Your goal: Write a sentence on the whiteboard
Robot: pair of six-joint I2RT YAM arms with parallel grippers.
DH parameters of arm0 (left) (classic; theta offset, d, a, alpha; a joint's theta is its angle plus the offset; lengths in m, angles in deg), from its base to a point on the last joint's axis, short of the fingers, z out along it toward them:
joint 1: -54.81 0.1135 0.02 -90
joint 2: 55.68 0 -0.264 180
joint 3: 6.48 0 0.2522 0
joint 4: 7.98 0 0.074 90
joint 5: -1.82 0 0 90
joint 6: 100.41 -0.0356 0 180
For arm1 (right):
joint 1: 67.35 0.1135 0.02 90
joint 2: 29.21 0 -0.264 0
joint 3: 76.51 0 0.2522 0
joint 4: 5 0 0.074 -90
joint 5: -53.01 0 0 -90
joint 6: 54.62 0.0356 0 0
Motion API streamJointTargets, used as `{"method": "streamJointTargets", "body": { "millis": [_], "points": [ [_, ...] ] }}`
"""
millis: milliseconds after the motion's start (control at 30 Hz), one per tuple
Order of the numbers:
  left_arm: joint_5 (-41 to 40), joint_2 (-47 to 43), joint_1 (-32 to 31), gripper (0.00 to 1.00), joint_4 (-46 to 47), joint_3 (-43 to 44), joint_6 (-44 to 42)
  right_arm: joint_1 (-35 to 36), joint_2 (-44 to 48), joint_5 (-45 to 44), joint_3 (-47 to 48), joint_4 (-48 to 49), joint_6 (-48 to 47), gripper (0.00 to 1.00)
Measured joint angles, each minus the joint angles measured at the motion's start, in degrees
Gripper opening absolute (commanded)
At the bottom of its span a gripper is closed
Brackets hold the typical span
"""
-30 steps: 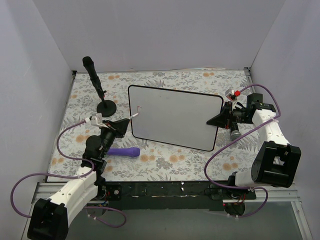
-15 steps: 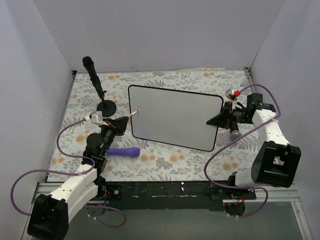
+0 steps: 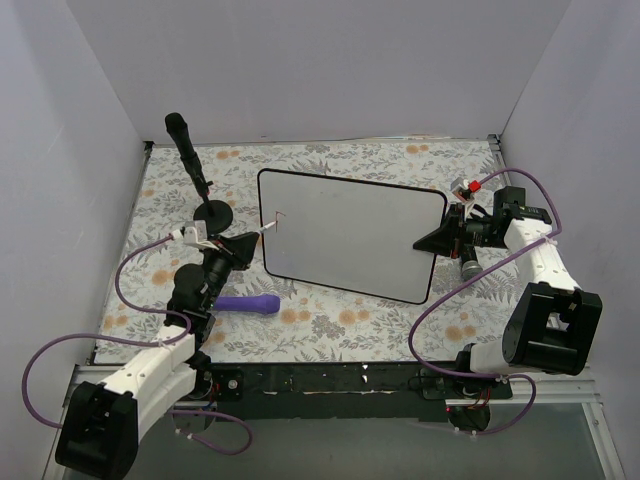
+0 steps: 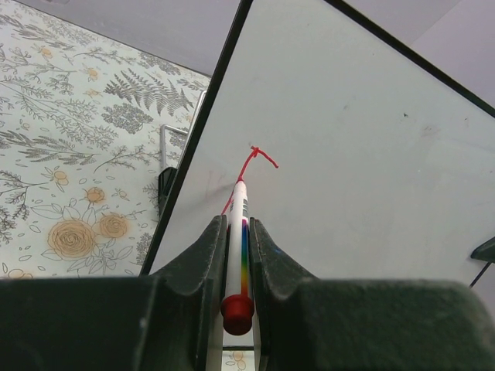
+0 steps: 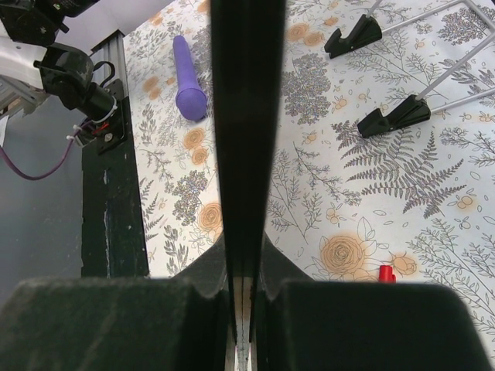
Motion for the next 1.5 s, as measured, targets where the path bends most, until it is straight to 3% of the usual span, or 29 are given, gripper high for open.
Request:
{"method": "streamJointTargets", "body": {
  "millis": [633,1000,1500],
  "points": [
    [5.5,2.1,0.0,0.00,1.9,0.0,1.4,0.0,0.0,0.0,0.0,0.1,-0.3,0.01],
    [5.6,-8.6,0.0,0.00,-6.1,2.5,1.3,0.0,0.0,0.0,0.0,0.1,-0.5,0.01],
    [7.1,-12.0,0.0,0.00,-16.4,2.7,2.5,0.0,0.0,-0.1,0.0,0.1,-0.4,0.01]
  ]
}}
